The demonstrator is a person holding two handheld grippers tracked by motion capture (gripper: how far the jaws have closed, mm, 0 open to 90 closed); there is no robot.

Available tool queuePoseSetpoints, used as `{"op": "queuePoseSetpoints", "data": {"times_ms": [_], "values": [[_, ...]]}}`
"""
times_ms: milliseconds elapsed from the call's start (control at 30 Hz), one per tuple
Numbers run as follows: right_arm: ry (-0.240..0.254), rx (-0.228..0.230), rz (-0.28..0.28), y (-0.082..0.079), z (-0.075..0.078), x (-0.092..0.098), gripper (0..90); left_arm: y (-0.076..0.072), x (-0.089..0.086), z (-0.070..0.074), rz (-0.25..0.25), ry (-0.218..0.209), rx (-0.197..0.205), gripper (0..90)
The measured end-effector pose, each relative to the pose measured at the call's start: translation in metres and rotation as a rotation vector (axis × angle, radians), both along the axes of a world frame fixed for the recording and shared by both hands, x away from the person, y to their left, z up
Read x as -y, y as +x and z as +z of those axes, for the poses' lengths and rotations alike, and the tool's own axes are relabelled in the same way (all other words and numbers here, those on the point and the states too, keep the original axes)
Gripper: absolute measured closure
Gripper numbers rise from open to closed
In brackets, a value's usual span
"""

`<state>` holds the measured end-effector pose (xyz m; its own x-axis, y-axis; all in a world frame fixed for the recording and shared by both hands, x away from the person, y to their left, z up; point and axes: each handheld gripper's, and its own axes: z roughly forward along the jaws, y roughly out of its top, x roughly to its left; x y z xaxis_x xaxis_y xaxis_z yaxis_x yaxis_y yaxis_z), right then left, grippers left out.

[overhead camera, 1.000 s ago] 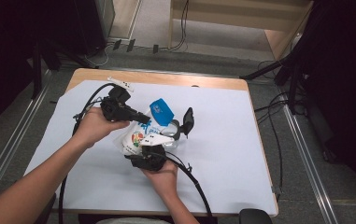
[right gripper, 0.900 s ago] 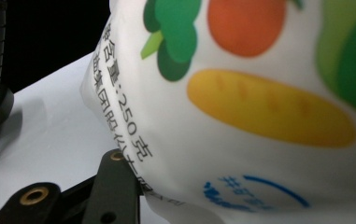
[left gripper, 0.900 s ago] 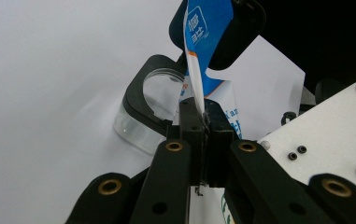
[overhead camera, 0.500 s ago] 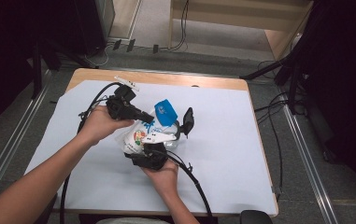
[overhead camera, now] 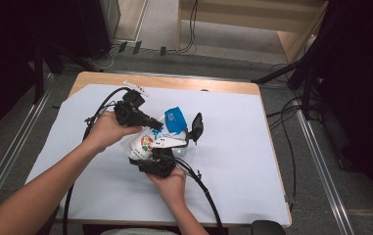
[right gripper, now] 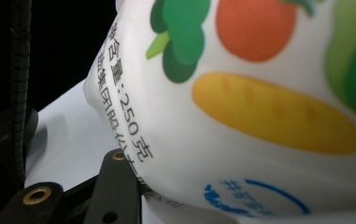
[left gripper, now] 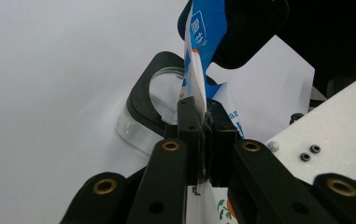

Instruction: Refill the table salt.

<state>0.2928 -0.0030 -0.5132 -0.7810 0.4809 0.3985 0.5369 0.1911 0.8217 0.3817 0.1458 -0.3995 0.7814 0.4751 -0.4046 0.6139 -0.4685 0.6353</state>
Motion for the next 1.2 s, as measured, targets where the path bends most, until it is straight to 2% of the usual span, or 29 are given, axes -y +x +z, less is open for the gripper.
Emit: {"op": "queuePoseSetpoints", "data": {"times_ms": [167, 233, 400, 533, 567, 667, 833, 1000, 1200], "values": [[0.019, -0.006, -0.007, 0.0014, 0.0022, 0.0029, 62.2, 0.0009, -0.0005, -0.0009, 0.0, 0.006, -0.011, 85.8], [0.027, -0.017, -0.004, 0.0019, 0.0025, 0.0049, 62.2, 0.0009, -0.0009, -0.0011, -0.002, 0.015, -0.004, 85.8], [0.043, -0.032, 0.005, 0.0021, 0.0021, 0.0049, 61.9, 0.0008, -0.0002, -0.0018, 0.001, 0.026, -0.015, 88.0], [0.029, -0.017, 0.006, 0.0009, 0.0012, 0.003, 56.1, 0.0004, 0.0023, -0.0028, 0.006, 0.036, -0.018, 88.5], [0.034, -0.029, 0.009, 0.0011, 0.0009, 0.0027, 55.3, 0.0007, 0.0026, -0.0031, 0.006, 0.038, -0.018, 88.5], [0.055, -0.049, 0.009, 0.001, 0.0012, 0.0025, 57.6, 0.001, 0.0025, -0.0035, 0.007, 0.036, -0.022, 88.3], [0.058, -0.041, 0.011, 0.0009, 0.0029, 0.0043, 61.2, 0.0009, 0.0003, -0.002, 0.006, 0.023, -0.024, 86.8], [0.103, -0.057, 0.01, 0.0005, 0.0037, 0.0051, 62.0, -0.0002, -0.0017, -0.0009, 0.006, 0.016, -0.031, 83.1], [0.142, -0.075, 0.014, 0.001, 0.0047, 0.0053, 62.2, -0.0003, -0.0031, -0.0015, 0.004, 0.023, -0.029, 86.0]]}}
